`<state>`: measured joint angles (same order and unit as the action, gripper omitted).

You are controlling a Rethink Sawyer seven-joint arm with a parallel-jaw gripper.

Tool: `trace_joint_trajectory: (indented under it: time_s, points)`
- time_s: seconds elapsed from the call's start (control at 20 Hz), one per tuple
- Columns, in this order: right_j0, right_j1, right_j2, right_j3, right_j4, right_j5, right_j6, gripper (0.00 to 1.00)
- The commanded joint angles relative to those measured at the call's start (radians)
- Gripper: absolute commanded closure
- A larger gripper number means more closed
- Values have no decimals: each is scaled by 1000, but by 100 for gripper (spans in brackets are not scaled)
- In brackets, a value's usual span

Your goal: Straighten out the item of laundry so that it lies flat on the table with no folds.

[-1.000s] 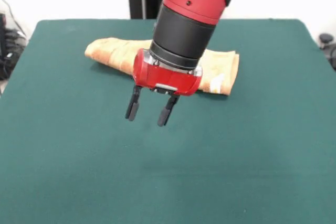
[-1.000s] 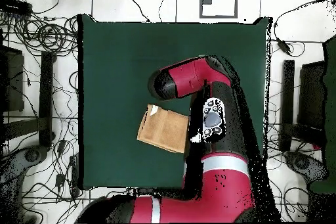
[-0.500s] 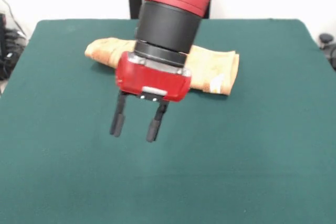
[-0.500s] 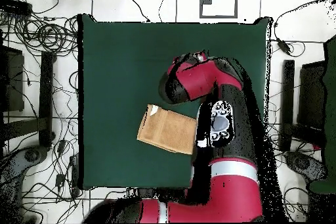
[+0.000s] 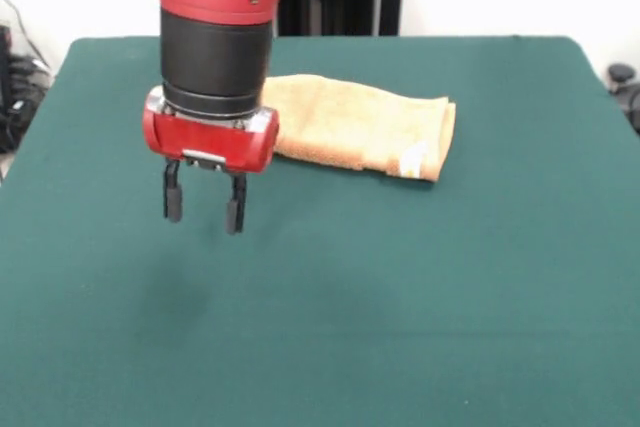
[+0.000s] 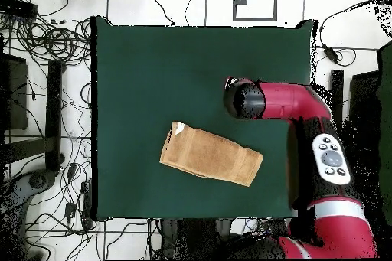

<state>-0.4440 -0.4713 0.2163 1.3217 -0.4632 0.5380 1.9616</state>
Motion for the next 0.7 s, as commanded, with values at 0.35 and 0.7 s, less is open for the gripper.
trace_joint_trajectory:
  time_s: [0.35, 0.7]
  points:
    - [-96, 63, 332, 264, 138, 213, -193, 0]
    - [-142, 94, 391, 302, 186, 221, -144, 0]
